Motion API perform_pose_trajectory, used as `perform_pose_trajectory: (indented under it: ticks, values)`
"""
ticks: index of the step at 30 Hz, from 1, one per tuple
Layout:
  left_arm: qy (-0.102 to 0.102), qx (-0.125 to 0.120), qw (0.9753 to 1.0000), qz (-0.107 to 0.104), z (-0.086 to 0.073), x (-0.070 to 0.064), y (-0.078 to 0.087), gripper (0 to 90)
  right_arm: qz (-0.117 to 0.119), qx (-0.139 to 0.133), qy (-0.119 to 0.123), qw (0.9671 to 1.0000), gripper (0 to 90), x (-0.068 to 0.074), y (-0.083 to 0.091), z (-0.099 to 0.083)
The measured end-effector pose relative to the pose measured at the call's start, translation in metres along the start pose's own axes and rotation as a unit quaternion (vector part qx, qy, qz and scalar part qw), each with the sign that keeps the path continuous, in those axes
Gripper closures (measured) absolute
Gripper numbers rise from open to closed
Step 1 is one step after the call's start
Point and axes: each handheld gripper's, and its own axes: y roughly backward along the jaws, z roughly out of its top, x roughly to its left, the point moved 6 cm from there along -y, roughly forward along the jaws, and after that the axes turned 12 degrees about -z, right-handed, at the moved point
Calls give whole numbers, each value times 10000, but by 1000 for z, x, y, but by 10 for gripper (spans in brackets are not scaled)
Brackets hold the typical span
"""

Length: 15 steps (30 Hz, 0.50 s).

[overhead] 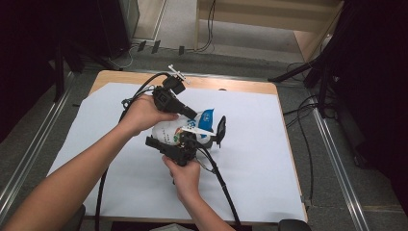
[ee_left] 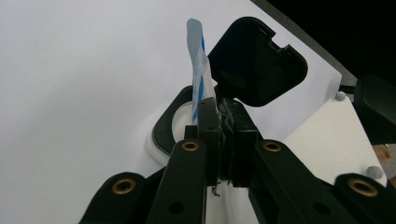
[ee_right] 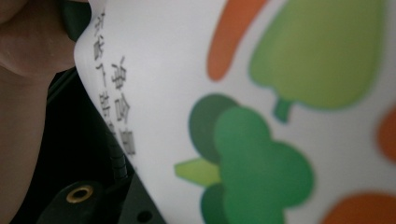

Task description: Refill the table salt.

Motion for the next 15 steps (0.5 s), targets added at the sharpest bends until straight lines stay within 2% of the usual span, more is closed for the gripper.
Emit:
perform_pose_trajectory:
  ticks: [7,15]
  values:
    - [-35,-52,10000,6,-3,2,3,873,-110,89,219,9997,703,-2,0,-2]
    - [-68,-147,9999,-34,-5,0,5,877,-182,145,335,9992,703,-4,-1,-5]
